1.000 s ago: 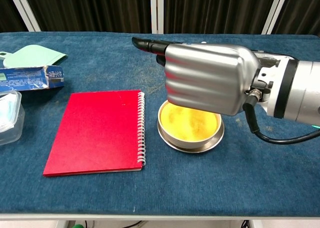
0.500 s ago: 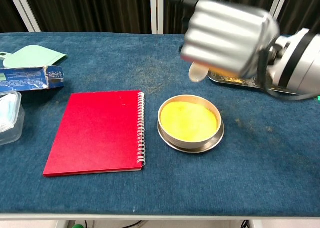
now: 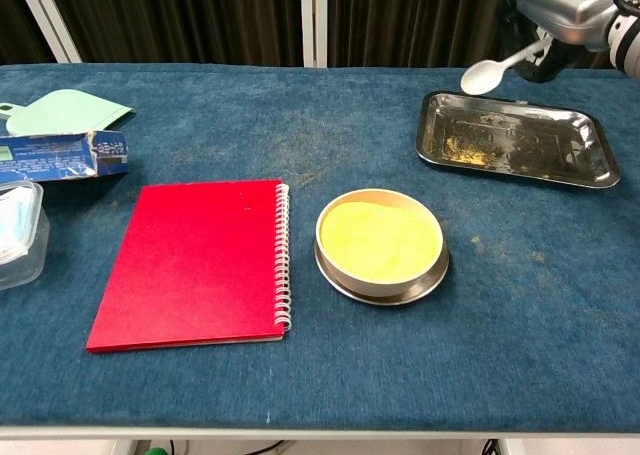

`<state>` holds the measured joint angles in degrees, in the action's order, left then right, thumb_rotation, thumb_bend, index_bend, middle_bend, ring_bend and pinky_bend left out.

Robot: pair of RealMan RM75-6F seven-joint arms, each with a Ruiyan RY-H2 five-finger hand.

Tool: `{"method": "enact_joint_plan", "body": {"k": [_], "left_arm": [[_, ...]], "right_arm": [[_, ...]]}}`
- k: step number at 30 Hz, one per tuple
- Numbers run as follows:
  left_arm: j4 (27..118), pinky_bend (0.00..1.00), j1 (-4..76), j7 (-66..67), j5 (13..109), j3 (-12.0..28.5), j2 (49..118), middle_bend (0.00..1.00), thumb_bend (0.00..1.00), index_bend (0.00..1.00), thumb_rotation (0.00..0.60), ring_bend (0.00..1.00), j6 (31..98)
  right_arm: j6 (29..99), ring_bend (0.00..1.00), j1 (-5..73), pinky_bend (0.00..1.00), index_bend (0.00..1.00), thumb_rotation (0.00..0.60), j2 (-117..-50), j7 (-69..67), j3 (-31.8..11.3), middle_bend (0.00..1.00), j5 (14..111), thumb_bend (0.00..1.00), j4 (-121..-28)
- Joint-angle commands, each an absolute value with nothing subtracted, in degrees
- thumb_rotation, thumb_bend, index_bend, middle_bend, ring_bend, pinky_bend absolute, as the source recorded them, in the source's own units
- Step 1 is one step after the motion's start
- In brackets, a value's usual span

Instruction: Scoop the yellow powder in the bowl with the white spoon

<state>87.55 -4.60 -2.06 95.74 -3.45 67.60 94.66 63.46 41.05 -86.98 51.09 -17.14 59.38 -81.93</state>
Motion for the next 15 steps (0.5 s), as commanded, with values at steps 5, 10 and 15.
{"method": "enact_joint_plan", "body": {"k": [5,10,15], "left_arm": [[87.9,0.07,-4.8,-2.0,95.2,-3.5,67.5,0.11,0.33,0.07,0.6,0.07,94.6],[87.8,0.07,-4.8,-2.1,94.8,-3.5,67.5,0.11,0.33,0.07,0.6,0.07,94.2],[87.7,0.07,-4.5,-2.2,94.7,-3.4,67.6,0.11,0.33,0.07,0.6,0.07,93.9]], "right_arm": [[51.8,0.32,46.0,0.0,0.84,0.6,-97.3,40.3,-22.7,0.53,45.4,0.44,-63.0],[48.6,0.29,47.0,0.0,0.74,0.6,-99.3,36.6,-23.8,0.48,40.8,0.4,-61.0],[49.0,0.24,46.8,0.0,0.6,0.6,-98.8,36.8,-22.6,0.41,38.0,0.38,-62.8]]}}
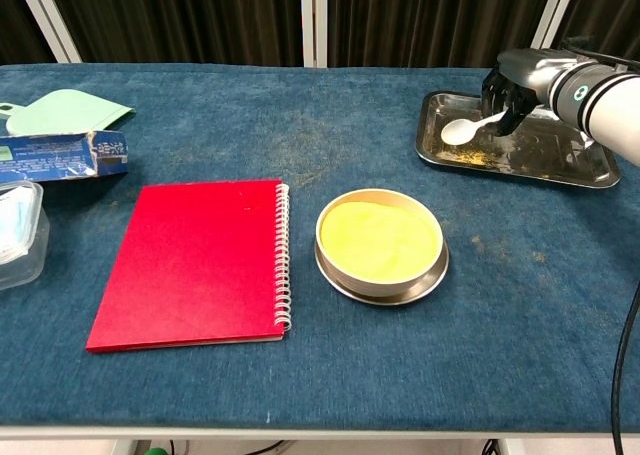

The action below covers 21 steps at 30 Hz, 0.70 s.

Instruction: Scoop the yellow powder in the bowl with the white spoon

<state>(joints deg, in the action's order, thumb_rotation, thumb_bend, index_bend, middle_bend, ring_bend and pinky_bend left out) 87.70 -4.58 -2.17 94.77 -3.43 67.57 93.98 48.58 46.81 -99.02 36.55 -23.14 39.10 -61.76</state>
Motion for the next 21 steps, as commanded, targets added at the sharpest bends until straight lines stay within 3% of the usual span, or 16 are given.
{"method": "enact_joint_plan", "body": {"k": [1,6,13,16,21], "left_arm": [[87.7,0.07,-4.5,-2.3,94.8,-3.4,67.6,0.11,0.33,0.07,0.6,0.07,93.9],[87.7,0.07,-4.2,-2.1,95.0,-3.3,67.6,0.11,0.33,0.07,0.6,0.07,93.8],[88.2,0.07,-3.7,-1.8,95.4,-3.0,67.2,0.11,0.33,0.07,0.6,0.07,93.9],[88.4,0.07,-3.5,-1.8,95.5,-2.8,66.9,0.11,0.33,0.07,0.6,0.07,94.1],[88.8,0.07,-2.9,-1.3,95.1,-2.1,66.5,0.11,0.33,0.07,0.6,0.07,93.8]], "right_arm": [[49.5,0.22,46.6,0.0,0.54,0.6,-98.5,36.9,-22.4,0.39,37.4,0.38,-63.6],[50.7,0.13,45.9,0.0,0.33,0.6,-95.9,38.1,-21.6,0.29,34.3,0.33,-67.8],[52.6,0.05,44.5,0.0,0.18,0.6,-88.4,39.9,-20.0,0.2,31.1,0.24,-78.0],[56.9,0.04,41.3,0.0,0.17,0.6,-82.5,37.7,-18.5,0.2,37.7,0.22,-85.8],[70.7,0.04,31.7,0.0,0.17,0.6,-71.8,32.7,-12.8,0.2,55.0,0.28,-97.8]]}}
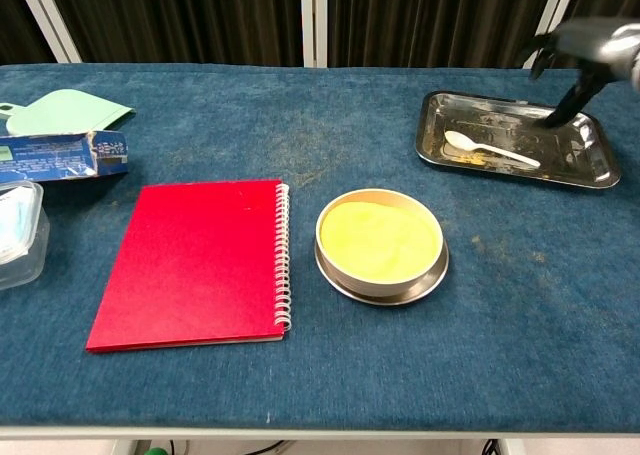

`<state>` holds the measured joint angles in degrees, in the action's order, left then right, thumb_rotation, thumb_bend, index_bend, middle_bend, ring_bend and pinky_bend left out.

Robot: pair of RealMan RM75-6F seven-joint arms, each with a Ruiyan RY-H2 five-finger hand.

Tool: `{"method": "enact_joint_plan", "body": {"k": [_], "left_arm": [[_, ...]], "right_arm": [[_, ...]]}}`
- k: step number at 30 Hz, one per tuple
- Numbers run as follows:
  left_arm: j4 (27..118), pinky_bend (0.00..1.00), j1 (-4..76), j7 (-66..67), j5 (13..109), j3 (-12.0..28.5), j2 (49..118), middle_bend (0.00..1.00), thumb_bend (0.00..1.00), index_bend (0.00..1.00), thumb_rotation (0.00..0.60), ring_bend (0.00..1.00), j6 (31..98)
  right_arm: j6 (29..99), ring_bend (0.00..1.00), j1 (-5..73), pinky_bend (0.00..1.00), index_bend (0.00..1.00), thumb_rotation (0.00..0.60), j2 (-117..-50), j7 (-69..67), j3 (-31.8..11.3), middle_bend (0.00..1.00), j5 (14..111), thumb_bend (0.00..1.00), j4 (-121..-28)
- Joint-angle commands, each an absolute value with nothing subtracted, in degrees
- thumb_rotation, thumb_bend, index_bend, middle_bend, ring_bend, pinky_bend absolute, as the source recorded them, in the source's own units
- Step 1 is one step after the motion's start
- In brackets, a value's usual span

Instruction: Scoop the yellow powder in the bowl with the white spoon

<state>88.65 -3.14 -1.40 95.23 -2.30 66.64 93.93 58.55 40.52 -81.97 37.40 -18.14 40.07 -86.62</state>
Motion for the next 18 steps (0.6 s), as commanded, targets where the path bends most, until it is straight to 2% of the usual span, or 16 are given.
{"method": "enact_joint_plan", "body": {"k": [1,6,10,14,18], "left_arm": [[88.9,0.07,-2.7,-1.2,94.9,-1.9,66.5,0.11,0.33,0.07,0.6,0.07,93.7],[89.2,0.07,-2.0,0.1,94.1,-1.1,66.5,0.11,0.33,0.07,0.6,0.07,92.9],[89.4,0.07,-1.5,0.7,93.5,-0.6,66.6,0.11,0.33,0.07,0.6,0.07,92.4],[89.5,0.07,-1.4,0.7,92.7,-0.3,66.7,0.11,0.33,0.07,0.6,0.07,92.3],[89.5,0.07,-1.5,0.9,92.1,-0.2,66.6,0.11,0.33,0.07,0.6,0.07,92.3]], "right_arm": [[73.6,0.04,29.1,0.0,0.17,0.6,-69.7,30.6,-11.3,0.2,58.7,0.29,-99.7],[82.9,0.03,19.3,0.0,0.14,0.6,-63.5,20.3,-4.4,0.16,71.8,0.32,-103.6],[89.9,0.0,11.8,0.0,0.12,0.6,-62.1,13.1,1.3,0.13,80.1,0.33,-101.9],[93.8,0.0,6.4,0.0,0.11,0.6,-62.6,7.7,4.7,0.1,83.5,0.33,-99.4],[95.2,0.0,3.5,0.0,0.1,0.6,-63.5,3.6,5.9,0.1,85.2,0.34,-96.9]]}}
